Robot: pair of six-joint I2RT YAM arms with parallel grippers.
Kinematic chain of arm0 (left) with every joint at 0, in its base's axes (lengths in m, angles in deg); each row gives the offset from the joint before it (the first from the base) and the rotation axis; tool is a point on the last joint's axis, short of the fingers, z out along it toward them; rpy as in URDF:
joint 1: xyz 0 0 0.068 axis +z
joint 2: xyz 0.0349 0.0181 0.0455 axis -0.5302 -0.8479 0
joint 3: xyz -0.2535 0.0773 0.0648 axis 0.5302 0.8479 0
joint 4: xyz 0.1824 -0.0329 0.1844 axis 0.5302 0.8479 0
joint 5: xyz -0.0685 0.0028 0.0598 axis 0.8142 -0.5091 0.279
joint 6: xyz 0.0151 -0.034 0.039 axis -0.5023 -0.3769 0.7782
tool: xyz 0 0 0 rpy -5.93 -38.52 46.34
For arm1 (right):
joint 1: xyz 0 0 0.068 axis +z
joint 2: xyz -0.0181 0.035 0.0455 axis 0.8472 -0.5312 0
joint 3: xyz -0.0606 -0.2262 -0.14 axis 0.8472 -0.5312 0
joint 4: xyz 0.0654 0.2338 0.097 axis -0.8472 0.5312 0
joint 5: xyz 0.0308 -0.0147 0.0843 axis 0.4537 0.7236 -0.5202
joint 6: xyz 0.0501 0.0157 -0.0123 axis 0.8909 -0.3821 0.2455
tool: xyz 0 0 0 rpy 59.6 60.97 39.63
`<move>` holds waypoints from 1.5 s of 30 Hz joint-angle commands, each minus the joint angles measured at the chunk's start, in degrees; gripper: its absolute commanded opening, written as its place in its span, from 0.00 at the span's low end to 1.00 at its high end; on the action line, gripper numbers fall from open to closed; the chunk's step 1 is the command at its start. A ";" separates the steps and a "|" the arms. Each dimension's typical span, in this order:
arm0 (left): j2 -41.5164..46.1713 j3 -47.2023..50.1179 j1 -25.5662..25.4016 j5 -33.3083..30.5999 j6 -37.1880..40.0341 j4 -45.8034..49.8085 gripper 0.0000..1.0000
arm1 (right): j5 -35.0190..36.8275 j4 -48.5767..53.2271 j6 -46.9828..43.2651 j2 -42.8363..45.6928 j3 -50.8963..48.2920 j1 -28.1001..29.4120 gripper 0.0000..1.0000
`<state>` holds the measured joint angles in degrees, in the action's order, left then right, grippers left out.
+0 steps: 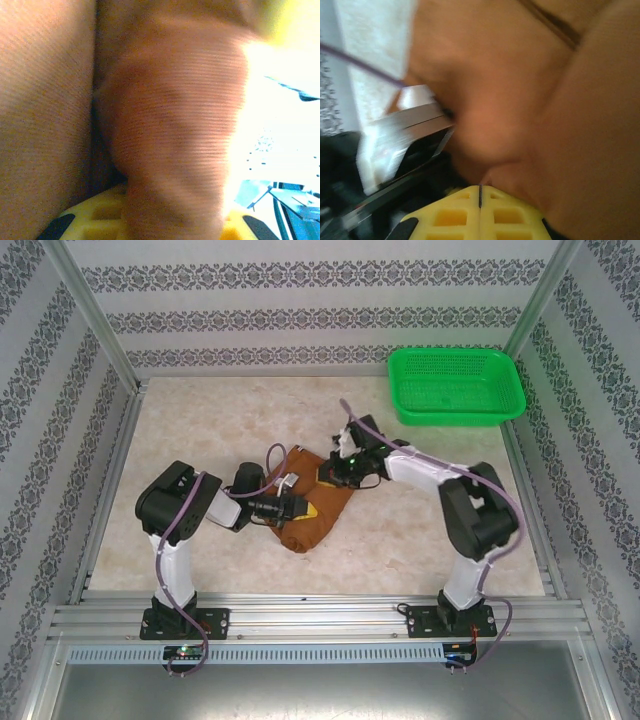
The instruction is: Roll up the long pants
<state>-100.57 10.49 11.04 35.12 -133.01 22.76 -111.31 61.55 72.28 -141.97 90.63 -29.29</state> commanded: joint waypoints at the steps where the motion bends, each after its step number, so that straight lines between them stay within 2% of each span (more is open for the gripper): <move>1: -1.48 0.91 1.58 -9.23 4.55 13.13 0.15 | -0.06 0.35 1.80 -9.33 -1.53 1.16 0.00; 3: 9.35 -0.61 0.97 -13.63 14.51 27.19 0.32 | -0.91 -3.67 3.76 -12.47 -2.69 1.43 0.00; 5: 22.66 -4.35 -1.71 -25.76 27.65 48.11 0.46 | -1.05 -4.96 4.38 -14.39 -2.84 1.94 0.00; 6: 28.56 -8.22 -5.21 -36.30 34.68 59.87 0.92 | -1.14 -5.05 4.74 -15.48 -2.73 2.21 0.00; 7: 32.61 -11.52 -8.62 -46.93 38.81 67.76 1.00 | -1.57 -5.62 5.16 -16.15 -2.77 2.44 0.00; 9: 38.52 -15.97 -16.18 -65.73 44.51 77.44 1.00 | -2.54 -7.32 5.86 -17.18 -3.24 3.05 0.00; 12: 42.14 -16.55 -27.18 -82.96 49.12 80.02 1.00 | -3.66 -9.75 7.25 -17.88 -4.20 3.37 0.00; 15: 36.94 -18.53 -36.19 -95.99 50.00 85.04 1.00 | -4.08 -11.71 8.13 -17.33 -5.51 3.45 0.00; 17: 30.79 -20.28 -42.92 -109.82 49.25 88.93 1.00 | -3.98 -12.24 8.53 -16.75 -6.38 3.54 0.00; 18: 27.54 -21.70 -44.62 -112.65 50.15 90.49 1.00 | -4.08 -12.70 8.75 -16.59 -6.63 3.54 0.00; 21: 18.32 -24.04 -47.46 -116.28 51.33 91.10 1.00 | -5.02 -14.26 9.69 -16.51 -7.17 3.55 0.00; 24: 10.00 -25.08 -47.25 -118.03 50.82 90.35 1.00 | -5.63 -15.38 10.15 -16.27 -7.75 3.39 0.00; 25: 7.51 -27.09 -47.09 -117.30 49.77 92.74 1.00 | -6.02 -15.91 10.37 -16.19 -8.01 3.37 0.00; 27: 1.51 -31.87 -44.50 -116.76 46.36 98.87 1.00 | -6.60 -17.02 10.91 -15.57 -9.15 3.12 0.00; 29: -3.80 -36.28 -39.76 -112.63 42.27 106.16 1.00 | -7.13 -18.51 11.45 -14.58 -10.66 2.78 0.00; 31: -7.01 -37.58 -35.08 -107.21 41.30 108.73 0.94 | -7.38 -19.06 11.53 -12.99 -12.17 2.54 0.00; 38: -10.83 -37.87 -26.50 -100.10 45.12 108.49 0.89 | -7.76 -21.30 12.27 -8.29 -16.88 2.18 0.00; 42: -10.07 -37.58 -23.56 -104.14 45.37 109.04 0.96 | -7.72 -22.79 13.71 -7.72 -18.24 1.83 0.00; 44: -9.55 -36.97 -21.72 -103.61 46.23 108.21 0.90 | -7.69 -23.13 13.98 -7.64 -18.53 1.63 0.00; 45: -9.49 -36.39 -20.51 -102.17 47.16 107.42 0.75 | -7.61 -23.00 14.03 -7.73 -18.53 1.46 0.00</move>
<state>-102.98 -32.42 -23.66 -62.02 -83.90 124.09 -120.05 24.27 85.04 -146.91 78.33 -28.04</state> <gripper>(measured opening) 0.834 0.061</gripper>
